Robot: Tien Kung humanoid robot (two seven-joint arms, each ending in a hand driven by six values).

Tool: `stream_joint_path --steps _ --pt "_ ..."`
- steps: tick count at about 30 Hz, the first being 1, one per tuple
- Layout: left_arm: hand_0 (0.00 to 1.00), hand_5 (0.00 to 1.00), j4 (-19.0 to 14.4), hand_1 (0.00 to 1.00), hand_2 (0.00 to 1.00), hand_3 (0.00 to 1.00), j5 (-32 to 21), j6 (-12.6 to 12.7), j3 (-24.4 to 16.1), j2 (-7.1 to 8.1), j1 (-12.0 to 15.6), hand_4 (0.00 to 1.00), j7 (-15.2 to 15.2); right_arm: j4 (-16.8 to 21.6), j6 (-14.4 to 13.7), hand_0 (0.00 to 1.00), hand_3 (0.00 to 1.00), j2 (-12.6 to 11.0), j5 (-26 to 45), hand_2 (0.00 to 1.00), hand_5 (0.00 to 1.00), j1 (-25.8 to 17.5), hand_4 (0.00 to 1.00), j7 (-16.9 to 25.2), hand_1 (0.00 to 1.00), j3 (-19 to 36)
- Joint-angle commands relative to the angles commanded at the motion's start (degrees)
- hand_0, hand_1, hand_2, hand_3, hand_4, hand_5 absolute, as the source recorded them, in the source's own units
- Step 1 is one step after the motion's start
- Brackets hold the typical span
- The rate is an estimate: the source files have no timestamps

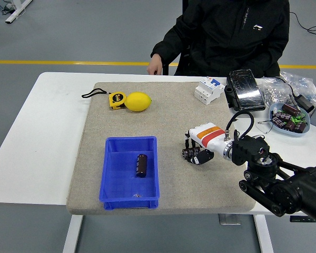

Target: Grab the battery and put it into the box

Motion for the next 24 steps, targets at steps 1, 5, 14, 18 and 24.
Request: stream_joint_path --steps 1,5,14,18,24 --pt "0.735 0.537 0.0 0.698 0.655 0.585 0.0 0.0 0.0 0.02 0.0 0.632 0.0 0.1 0.0 0.192 0.473 0.0 0.0 0.43 0.245 0.0 0.866 0.0 0.323 0.0" --pt "0.735 0.537 0.0 0.698 0.655 0.585 -0.1 -0.1 0.2 0.07 0.1 0.632 0.0 0.3 0.0 0.192 0.473 -0.1 -0.1 0.43 0.245 0.0 0.866 0.0 0.323 0.1" --pt "0.733 0.537 -0.1 0.699 0.655 0.585 0.0 -0.1 0.1 0.03 0.2 0.632 0.1 -0.9 0.3 0.231 0.485 0.3 0.1 0.471 0.243 -0.2 0.825 -0.3 0.377 -0.4" --pt "0.733 0.536 0.0 0.699 0.655 0.586 0.2 -0.1 0.0 0.0 0.2 0.632 0.1 -0.5 0.6 0.313 0.502 0.4 -0.4 0.498 0.23 -0.2 0.835 -0.6 0.421 -0.3" --pt "0.733 0.536 0.0 0.699 0.655 0.584 0.0 -0.1 0.3 0.06 -0.1 0.633 0.0 0.0 1.1 0.401 0.506 0.4 -0.8 0.549 0.237 0.0 0.839 -1.1 0.477 -0.3"
